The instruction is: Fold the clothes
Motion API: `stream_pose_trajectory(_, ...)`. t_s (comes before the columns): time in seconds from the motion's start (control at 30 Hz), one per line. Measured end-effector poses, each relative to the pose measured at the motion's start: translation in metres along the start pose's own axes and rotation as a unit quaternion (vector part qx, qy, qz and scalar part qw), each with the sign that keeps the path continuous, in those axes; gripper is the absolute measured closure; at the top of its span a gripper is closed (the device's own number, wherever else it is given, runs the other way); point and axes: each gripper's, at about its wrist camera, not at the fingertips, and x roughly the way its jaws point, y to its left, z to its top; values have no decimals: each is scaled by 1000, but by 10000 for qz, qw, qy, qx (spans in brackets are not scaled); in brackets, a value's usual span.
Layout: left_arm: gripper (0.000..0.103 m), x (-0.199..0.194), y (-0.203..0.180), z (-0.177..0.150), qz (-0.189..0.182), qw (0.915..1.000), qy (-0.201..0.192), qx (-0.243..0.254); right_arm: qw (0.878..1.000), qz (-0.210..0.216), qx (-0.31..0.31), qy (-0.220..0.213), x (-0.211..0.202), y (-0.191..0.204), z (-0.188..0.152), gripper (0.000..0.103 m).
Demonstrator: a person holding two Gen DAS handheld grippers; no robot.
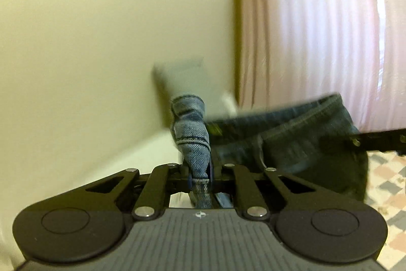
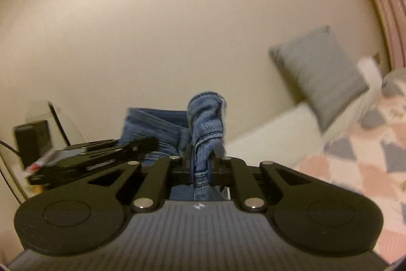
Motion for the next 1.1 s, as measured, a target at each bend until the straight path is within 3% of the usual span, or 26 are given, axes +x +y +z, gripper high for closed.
stream_pose_trajectory(0.1,93,-23,-25,29,-115,9984,-464,308,9987,-242,-259,-365,-52,23,28,95)
stream_pose_trajectory(0.2,91,-45,-40,22,-552,9978,-365,-84,9962,-692,-367,-383,-93,30,26,95)
stream_pose_trajectory(0.33,83,-49,-67,-49,-670,9942,512,-675,9935,-1128,128,9,-126,9,-27,94)
stream_pose_trajectory(0.47,80,-35,-91,-137,-756,9792,1509,-1130,9816,-1430,1192,418,-148,-26,-106,94)
stream_pose_trajectory(0.6,79,-18,-111,-174,-805,9774,1750,-870,9697,-1669,1637,708,-156,-41,-153,94)
stream_pose_trajectory(0.8,67,7,-141,-228,-875,9724,2109,-478,9650,-1833,1700,797,-152,-60,-156,94)
stream_pose_trajectory(0.9,63,59,-151,-223,-1202,9727,1985,66,9613,-1932,1747,893,-143,-75,-158,94)
stream_pose_trajectory(1.0,64,96,-153,-217,-1771,9619,1935,771,9566,-2056,1822,970,-136,-86,-160,94)
stream_pose_trajectory(1.1,60,135,-153,-217,-2434,9391,2036,1318,9492,-2236,1993,961,-131,-98,-164,94)
